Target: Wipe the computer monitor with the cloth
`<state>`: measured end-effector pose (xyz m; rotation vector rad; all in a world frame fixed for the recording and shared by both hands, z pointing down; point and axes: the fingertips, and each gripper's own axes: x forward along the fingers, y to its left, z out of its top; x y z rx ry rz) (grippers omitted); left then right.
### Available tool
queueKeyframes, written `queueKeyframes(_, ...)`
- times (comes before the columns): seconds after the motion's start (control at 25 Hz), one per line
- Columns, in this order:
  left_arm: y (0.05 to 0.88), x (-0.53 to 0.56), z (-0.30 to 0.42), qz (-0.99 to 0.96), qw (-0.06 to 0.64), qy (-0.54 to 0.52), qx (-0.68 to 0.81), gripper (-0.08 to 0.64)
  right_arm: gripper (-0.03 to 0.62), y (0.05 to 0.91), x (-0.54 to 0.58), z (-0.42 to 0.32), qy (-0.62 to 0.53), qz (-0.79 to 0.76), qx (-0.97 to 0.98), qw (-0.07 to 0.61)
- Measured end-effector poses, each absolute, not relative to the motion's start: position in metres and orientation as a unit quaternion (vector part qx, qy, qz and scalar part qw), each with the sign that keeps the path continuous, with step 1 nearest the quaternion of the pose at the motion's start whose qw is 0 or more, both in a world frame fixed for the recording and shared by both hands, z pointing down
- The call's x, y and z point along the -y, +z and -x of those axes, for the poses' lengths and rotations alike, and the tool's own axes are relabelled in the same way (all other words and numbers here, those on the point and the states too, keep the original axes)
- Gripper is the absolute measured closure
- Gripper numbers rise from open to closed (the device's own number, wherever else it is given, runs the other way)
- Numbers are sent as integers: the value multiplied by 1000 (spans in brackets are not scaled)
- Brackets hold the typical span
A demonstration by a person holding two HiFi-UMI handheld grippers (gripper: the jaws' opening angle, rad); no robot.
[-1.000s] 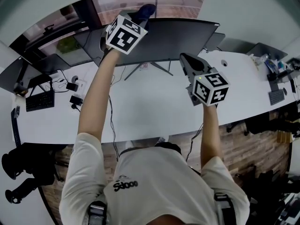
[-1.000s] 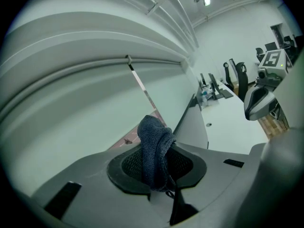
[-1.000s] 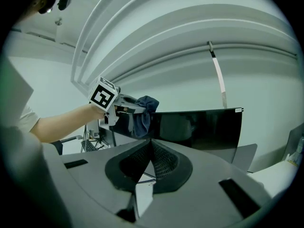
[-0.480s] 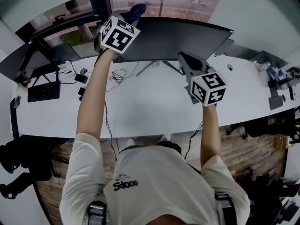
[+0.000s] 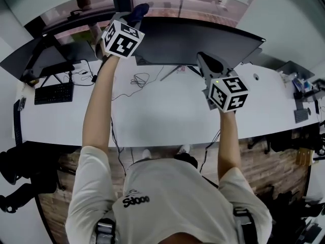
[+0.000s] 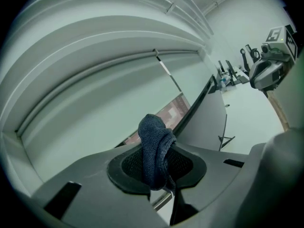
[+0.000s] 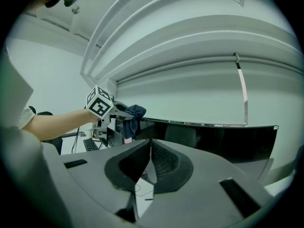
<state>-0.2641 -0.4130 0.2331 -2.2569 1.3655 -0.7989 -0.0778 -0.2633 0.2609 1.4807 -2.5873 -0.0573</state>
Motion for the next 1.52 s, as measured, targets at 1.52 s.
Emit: queueKeyframes(1.52, 430, 435, 321, 857, 23, -246, -452, 468, 586, 369, 290, 138, 66, -506, 857, 80)
